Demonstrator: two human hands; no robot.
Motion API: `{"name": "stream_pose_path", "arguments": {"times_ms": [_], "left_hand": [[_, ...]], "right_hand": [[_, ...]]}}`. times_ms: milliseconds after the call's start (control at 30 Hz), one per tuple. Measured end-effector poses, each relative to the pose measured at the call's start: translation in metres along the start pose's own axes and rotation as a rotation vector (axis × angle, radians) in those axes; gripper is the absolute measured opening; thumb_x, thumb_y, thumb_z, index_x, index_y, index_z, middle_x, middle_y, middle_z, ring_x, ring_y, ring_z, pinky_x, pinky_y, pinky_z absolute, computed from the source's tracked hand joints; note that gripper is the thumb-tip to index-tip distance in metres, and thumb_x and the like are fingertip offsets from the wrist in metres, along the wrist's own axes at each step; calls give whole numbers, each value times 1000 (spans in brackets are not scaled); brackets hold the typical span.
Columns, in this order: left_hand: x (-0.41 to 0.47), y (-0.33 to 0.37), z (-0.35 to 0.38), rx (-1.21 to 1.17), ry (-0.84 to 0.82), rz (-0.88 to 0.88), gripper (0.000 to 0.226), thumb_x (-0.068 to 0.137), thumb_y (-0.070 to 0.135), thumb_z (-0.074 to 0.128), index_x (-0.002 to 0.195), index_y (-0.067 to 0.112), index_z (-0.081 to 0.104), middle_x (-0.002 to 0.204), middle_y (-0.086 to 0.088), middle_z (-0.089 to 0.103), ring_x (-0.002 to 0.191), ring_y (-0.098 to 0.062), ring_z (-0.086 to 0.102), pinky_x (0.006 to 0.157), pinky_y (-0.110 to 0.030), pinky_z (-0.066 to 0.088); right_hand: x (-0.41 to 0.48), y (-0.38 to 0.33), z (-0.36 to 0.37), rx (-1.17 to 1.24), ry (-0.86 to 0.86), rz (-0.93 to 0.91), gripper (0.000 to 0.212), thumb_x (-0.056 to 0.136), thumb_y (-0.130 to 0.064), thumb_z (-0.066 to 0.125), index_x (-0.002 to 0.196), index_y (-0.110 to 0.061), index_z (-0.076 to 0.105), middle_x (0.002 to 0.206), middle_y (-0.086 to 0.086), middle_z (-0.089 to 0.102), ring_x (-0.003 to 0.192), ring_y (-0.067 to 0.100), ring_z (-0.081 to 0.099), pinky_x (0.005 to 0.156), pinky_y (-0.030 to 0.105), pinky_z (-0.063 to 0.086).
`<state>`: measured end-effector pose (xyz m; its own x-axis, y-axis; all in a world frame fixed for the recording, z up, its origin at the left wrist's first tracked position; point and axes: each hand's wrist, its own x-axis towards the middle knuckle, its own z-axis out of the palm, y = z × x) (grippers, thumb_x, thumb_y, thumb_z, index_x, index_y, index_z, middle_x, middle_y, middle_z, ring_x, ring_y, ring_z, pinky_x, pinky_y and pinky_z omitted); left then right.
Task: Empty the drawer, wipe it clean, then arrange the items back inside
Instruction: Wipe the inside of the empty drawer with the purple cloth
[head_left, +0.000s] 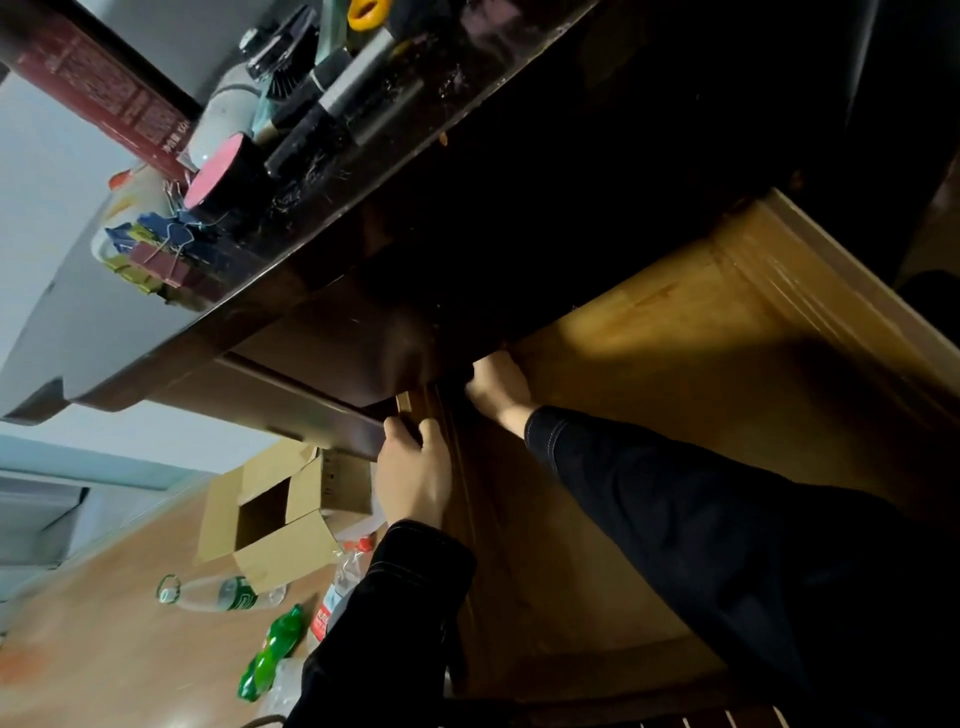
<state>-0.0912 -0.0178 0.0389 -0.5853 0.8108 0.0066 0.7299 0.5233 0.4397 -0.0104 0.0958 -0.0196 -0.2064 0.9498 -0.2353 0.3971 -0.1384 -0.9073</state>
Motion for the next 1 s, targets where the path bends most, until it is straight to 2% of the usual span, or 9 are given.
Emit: {"name": "stream_pose_path", "arguments": {"times_ms": [33,100,167,233,400,567,667,833,1000], "left_hand": [[0,0,0,-9,-9,-5,24,94,39,38,100,18,47,87,-4,62,81,-26,58,72,-36,39],[1,3,0,-32,-14,-13,23,93,37,38,98,17,48,85,-3,61,79,-24,58,70,-35,37],[1,1,-1,-56,-2,-11,23,93,37,38,98,16,48,84,-4,61,79,-24,58,70,-35,36],[1,1,-3,-67,-15,2,26,95,37,39,104,16,50,89,-7,63,83,-30,58,74,-36,37],[-2,3,-3,-86,-9,-54,33,95,39,38,116,18,51,98,-7,59,89,-31,53,80,-36,34],[3,1,0,-63,31,-36,33,96,37,39,116,15,52,97,-8,55,88,-31,48,80,-36,32],[4,3,0,-43,35,-38,28,95,36,39,109,15,51,96,-9,56,87,-31,48,79,-37,31],[0,6,-2,-51,19,-31,32,95,36,37,110,12,52,101,-13,61,93,-35,54,82,-40,37],[1,7,-4,-24,22,-47,33,96,39,36,113,16,52,98,-10,58,90,-33,51,79,-37,30]], "right_hand": [[-1,1,-1,-11,-4,7,24,88,-1,54,69,-14,51,73,3,60,81,32,64,64,34,40],[-2,-1,-2,24,-20,25,26,89,-2,54,68,-14,44,76,5,56,79,28,58,67,31,40],[0,0,-2,103,-29,52,11,90,-2,57,81,-9,60,88,11,63,91,32,63,72,29,43],[1,12,1,166,2,38,20,89,-2,61,107,-3,70,111,17,70,107,32,66,80,28,47],[-4,16,9,193,12,52,43,92,-7,60,134,-12,59,134,12,62,122,30,60,96,34,50],[-3,2,10,282,127,-9,22,89,-2,64,110,-1,72,113,17,72,107,33,66,74,22,40],[-14,8,13,192,80,-113,19,87,0,58,85,-17,67,105,16,71,99,35,66,69,28,41],[-2,6,4,143,37,-60,33,92,-4,57,123,-12,66,125,12,67,115,33,63,89,35,52],[-8,0,10,197,99,-120,25,91,-3,60,113,-7,70,115,15,70,107,35,66,76,29,46]]}}
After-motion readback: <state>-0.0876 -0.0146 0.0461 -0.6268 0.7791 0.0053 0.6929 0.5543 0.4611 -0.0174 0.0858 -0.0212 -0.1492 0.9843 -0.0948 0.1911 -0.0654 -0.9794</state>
